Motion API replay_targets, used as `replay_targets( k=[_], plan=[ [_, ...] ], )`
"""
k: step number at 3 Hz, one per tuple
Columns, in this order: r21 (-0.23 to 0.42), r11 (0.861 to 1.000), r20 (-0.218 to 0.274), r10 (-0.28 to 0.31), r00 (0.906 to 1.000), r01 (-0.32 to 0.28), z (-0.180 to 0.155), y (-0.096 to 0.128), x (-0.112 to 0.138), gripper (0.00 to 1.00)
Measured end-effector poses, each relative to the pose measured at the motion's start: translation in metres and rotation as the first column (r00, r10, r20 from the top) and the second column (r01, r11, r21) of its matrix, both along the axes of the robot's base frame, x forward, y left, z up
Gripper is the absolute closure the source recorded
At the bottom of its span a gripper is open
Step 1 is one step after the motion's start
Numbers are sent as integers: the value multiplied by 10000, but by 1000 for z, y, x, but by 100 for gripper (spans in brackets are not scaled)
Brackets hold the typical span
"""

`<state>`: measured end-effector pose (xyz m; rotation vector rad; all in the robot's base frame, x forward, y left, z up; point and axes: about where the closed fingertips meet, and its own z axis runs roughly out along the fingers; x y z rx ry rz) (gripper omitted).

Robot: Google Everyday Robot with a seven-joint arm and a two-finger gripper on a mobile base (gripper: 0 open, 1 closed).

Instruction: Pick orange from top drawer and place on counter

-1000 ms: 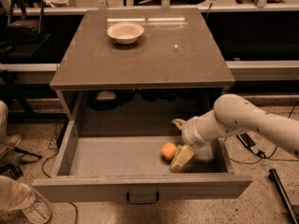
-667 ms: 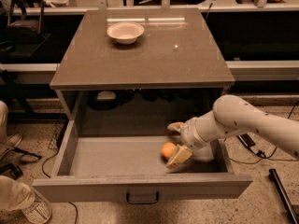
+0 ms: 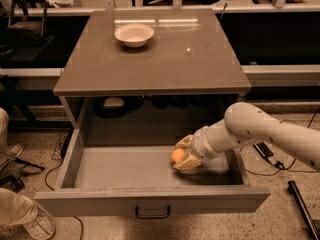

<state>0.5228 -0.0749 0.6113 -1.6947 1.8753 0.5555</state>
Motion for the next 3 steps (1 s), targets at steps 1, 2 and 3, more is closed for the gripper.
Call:
replay_targets(
  k=[1,2,3],
  plan=[
    [84,10000,-159,-38,9999,40,1,1,0,88],
    [84,10000,-169,-11,9999,13,0,2,0,100],
    [26,10000,-59,19,10000,-19,7,4,-2,100]
  ],
)
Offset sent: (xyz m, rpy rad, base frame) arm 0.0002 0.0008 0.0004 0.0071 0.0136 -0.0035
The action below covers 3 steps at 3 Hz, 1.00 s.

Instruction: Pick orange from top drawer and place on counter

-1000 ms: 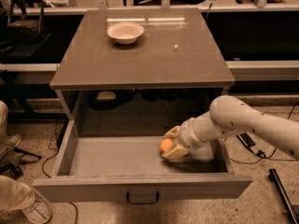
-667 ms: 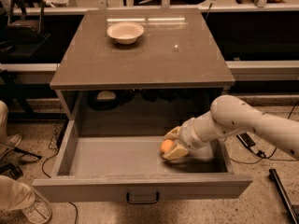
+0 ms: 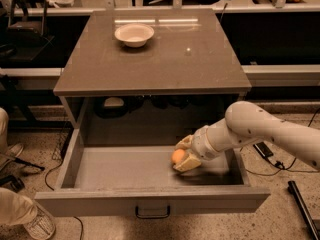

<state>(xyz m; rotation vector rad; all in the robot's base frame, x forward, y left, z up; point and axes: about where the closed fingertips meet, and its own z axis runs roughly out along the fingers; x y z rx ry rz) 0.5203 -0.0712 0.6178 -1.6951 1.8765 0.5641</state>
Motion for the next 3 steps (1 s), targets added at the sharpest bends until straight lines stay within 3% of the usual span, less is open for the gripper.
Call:
replay_targets(
  k=[2,3],
  plan=[
    [-361,9993,1155,3,9933,39,66,3,-24,100],
    [-562,9982,1949,-106,9808,220,115,1,-33,100]
  ],
)
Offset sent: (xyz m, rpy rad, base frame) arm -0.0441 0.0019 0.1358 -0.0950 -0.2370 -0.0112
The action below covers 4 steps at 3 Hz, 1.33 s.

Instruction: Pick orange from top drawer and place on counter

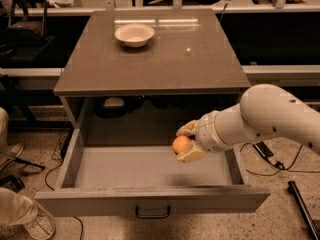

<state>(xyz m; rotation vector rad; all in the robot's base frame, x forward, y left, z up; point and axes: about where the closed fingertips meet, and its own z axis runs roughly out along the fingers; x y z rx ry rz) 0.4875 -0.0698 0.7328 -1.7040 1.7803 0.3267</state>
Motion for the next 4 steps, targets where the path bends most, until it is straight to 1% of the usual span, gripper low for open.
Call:
replay_targets(
  k=[1,2,3,4],
  plan=[
    [50,10000,40,-26,10000,26,2,-1,0,100],
    [878,9953,667,-477,9966,418,44,-15,8,100],
    [1330,9847,1020,-1269,9867,1129,91,-34,22,100],
    [2176,9570,762,-2128,9741,1920,120,-54,47,100]
  ],
)
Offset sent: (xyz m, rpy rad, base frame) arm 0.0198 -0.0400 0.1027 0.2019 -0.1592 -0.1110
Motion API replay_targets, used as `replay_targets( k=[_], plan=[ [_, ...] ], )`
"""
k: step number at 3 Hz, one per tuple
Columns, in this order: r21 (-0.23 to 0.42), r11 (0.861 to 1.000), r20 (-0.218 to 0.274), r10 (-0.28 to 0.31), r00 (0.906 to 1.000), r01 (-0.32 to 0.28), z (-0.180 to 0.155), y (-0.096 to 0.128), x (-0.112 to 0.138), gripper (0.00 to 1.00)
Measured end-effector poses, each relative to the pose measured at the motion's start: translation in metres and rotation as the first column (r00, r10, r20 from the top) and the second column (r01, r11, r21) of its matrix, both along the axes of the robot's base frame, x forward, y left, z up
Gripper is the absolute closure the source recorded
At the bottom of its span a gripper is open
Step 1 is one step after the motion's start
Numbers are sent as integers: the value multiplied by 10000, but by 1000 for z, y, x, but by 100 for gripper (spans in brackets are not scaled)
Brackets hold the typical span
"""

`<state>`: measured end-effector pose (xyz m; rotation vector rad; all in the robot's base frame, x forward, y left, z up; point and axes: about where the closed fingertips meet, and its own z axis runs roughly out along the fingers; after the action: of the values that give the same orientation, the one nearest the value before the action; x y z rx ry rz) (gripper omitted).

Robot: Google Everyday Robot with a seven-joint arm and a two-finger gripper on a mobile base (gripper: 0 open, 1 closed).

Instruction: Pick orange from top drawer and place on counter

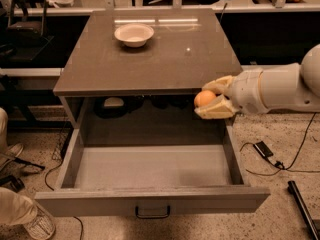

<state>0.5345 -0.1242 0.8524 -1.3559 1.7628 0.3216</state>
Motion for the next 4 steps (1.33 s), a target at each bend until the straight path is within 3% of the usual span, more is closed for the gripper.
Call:
replay_targets(
  k=[1,2,4],
  plan=[
    [736,9954,39,-620,9981,616,22,-14,38,100],
    [749,9953,37,-611,9981,607,22,-14,39,100],
    [2003,9779,62,-627,9980,602,43,2,97,100]
  ],
)
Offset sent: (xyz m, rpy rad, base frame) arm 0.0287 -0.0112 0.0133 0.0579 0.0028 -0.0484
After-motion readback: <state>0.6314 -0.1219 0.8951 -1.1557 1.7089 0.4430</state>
